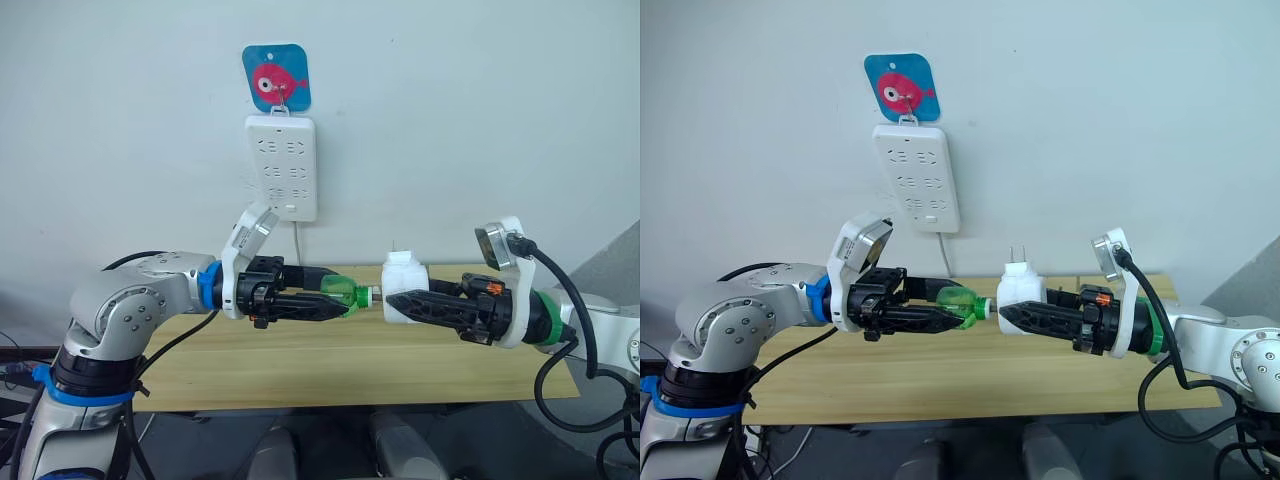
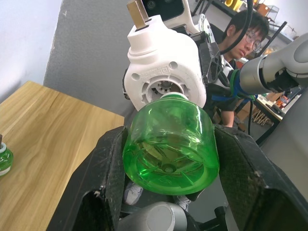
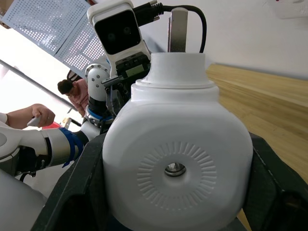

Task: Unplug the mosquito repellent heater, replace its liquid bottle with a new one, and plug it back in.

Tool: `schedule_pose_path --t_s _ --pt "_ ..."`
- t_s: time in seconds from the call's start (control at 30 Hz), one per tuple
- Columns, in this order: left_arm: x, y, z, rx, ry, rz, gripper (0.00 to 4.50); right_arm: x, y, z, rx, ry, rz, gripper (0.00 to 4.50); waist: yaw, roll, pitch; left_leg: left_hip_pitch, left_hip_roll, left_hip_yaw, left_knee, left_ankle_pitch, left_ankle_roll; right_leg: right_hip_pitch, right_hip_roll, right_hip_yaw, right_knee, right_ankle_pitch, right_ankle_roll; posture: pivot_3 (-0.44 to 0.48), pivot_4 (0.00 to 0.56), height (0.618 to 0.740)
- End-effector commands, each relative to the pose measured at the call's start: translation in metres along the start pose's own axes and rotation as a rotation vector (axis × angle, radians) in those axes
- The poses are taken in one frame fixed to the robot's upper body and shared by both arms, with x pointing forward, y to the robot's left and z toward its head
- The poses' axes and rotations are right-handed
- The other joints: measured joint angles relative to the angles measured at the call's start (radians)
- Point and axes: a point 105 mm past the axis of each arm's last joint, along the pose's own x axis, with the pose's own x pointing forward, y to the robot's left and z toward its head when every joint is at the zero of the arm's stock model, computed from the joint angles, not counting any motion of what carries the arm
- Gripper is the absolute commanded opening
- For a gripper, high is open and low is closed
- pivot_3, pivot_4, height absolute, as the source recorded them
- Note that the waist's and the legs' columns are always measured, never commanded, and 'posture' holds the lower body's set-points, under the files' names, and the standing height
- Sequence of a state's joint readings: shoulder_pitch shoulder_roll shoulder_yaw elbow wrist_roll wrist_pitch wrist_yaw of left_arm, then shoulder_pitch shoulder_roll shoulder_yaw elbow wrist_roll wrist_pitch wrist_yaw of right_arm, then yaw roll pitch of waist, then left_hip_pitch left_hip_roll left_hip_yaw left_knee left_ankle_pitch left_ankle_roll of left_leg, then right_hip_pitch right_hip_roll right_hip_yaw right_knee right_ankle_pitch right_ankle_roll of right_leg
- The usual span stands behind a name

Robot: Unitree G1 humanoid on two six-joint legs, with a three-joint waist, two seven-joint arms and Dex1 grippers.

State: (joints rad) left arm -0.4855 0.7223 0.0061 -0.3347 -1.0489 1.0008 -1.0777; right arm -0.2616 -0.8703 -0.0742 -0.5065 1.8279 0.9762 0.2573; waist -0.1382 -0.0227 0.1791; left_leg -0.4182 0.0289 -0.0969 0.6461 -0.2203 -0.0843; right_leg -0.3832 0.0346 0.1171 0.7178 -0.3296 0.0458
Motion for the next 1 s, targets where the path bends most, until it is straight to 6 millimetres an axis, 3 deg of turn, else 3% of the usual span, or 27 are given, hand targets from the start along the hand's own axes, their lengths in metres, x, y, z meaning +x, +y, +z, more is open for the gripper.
schedule_pose_path --t_s 0.03,0.6,1.0 --pt "0.002 -0.006 0.007 0.037 -0.022 -0.026 2.38 0.006 0.017 0.001 -0.024 0.006 0.078 3.0 0.0 0.0 0.0 0.0 0.0 0.0 0.0 0.0 0.0 0.0 0.0 0.0 0.0 0.0 0.0 -0.118 0.089 0.711" --pt "-0.004 -0.002 0.012 0.028 -0.032 -0.011 2.38 0.003 0.021 -0.002 -0.005 0.025 0.096 3.0 0.0 0.0 -0.001 0.0 0.0 0.0 0.0 0.0 0.0 0.0 0.0 0.0 0.0 0.0 0.0 -0.119 0.089 0.711" --pt "0.004 -0.016 0.008 0.011 -0.01 -0.072 2.37 0.004 0.014 0.002 -0.007 -0.004 0.065 3.0 0.0 0.0 -0.002 0.0 0.0 0.0 0.0 0.0 0.0 0.0 0.0 0.0 0.0 0.0 0.0 -0.119 0.09 0.711"
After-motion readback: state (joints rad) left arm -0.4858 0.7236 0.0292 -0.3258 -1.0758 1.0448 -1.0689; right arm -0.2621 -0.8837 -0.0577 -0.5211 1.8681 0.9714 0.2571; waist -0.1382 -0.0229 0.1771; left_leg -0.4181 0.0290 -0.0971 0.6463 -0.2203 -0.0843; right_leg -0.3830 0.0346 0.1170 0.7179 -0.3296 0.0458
